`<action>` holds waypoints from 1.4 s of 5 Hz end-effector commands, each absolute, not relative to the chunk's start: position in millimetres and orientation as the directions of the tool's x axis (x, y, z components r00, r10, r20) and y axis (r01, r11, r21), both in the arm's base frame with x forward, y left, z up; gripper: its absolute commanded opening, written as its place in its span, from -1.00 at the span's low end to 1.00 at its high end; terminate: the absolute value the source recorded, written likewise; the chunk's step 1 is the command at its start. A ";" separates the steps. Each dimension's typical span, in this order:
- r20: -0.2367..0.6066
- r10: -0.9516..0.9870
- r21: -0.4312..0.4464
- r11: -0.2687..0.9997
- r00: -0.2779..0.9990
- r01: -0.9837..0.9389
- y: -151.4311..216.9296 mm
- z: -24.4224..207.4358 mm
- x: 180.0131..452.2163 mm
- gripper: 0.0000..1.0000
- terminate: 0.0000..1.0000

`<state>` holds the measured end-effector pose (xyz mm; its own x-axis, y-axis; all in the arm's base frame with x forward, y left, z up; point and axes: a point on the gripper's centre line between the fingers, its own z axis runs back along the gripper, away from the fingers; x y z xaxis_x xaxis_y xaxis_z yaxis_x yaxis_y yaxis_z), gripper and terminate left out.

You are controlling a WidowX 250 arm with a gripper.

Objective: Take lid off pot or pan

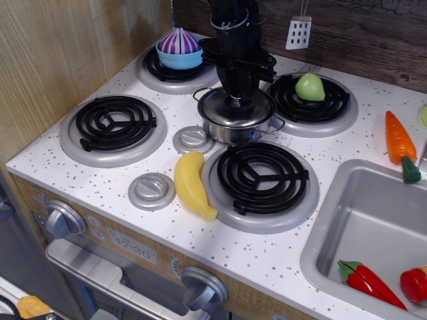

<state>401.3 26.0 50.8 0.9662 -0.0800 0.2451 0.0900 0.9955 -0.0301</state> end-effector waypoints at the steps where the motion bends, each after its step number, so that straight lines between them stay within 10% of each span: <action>1: 0.317 -0.109 0.044 0.994 0.942 0.100 19.7 111.9 414.1 -1.00 -1.00; 4: 0.256 0.087 0.068 0.992 0.963 -0.107 -21.6 145.5 369.6 -1.00 -1.00; 7: 0.380 0.268 0.036 0.952 0.885 -0.304 -58.3 64.6 328.5 -1.00 -1.00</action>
<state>320.2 -53.9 37.4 0.9071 0.2343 0.3496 -0.2693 0.9615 0.0543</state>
